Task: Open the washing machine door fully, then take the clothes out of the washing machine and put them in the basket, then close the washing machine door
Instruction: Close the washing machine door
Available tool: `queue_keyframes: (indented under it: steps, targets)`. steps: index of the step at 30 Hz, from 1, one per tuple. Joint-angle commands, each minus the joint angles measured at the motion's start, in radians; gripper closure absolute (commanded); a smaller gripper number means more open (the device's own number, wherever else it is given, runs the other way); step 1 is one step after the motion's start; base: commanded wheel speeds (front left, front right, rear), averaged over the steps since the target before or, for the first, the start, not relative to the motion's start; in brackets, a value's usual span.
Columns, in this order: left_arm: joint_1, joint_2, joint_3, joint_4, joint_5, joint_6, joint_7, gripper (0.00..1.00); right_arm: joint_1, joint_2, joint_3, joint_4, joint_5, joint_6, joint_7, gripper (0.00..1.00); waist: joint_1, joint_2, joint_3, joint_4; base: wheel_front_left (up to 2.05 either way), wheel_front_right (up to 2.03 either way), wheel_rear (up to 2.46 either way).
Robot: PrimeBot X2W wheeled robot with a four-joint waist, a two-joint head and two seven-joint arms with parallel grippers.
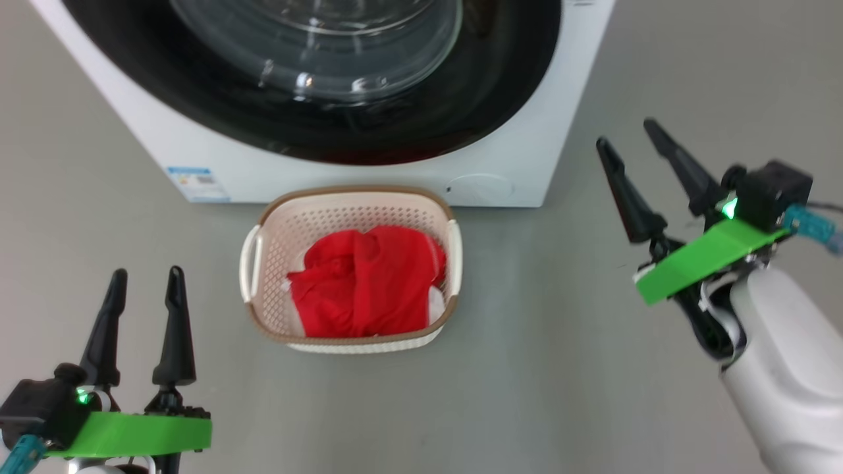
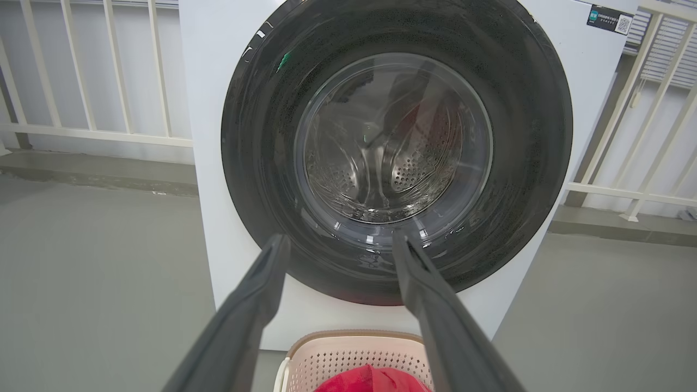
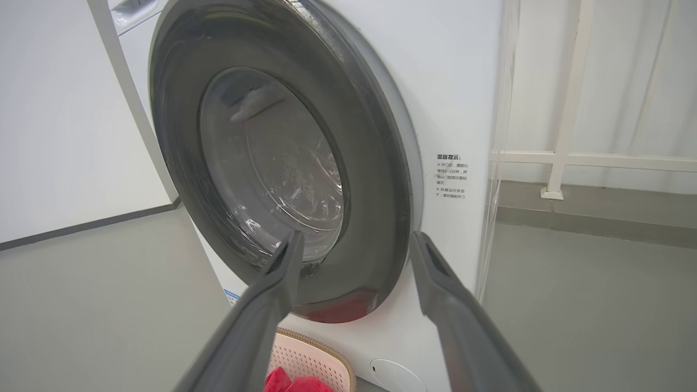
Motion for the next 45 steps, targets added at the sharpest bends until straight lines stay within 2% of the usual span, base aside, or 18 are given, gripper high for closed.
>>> queue_keyframes:
  steps: [1, 19, 31, 45]
  targets:
    - [-0.004, 0.028, 0.042, -0.017, 0.010, -0.003, -0.008, 0.00, 0.043, 0.013, 0.000, -0.040, -0.009, -0.003, -0.005, 0.00, 0.0000, 0.0000, -0.040, -0.045, 0.00, 0.00, 0.00]
    - [0.052, 0.044, 0.049, 0.008, -0.013, -0.003, -0.008, 0.00, 0.287, 0.092, -0.141, -0.162, -0.059, -0.003, -0.005, 0.00, 0.0000, 0.0000, -0.115, -0.126, 0.00, 0.00, 0.00]
    - [0.078, 0.045, 0.054, 0.003, -0.013, -0.003, -0.008, 0.00, 0.346, 0.111, -0.176, -0.176, -0.080, -0.003, -0.005, 0.00, 0.0000, 0.0000, -0.132, -0.147, 0.00, 0.00, 0.00]
    - [0.077, 0.050, 0.041, 0.001, -0.017, -0.003, -0.008, 0.00, 0.352, 0.117, -0.187, -0.177, -0.092, -0.003, -0.005, 0.00, 0.0000, 0.0000, -0.133, -0.140, 0.00, 0.00, 0.00]
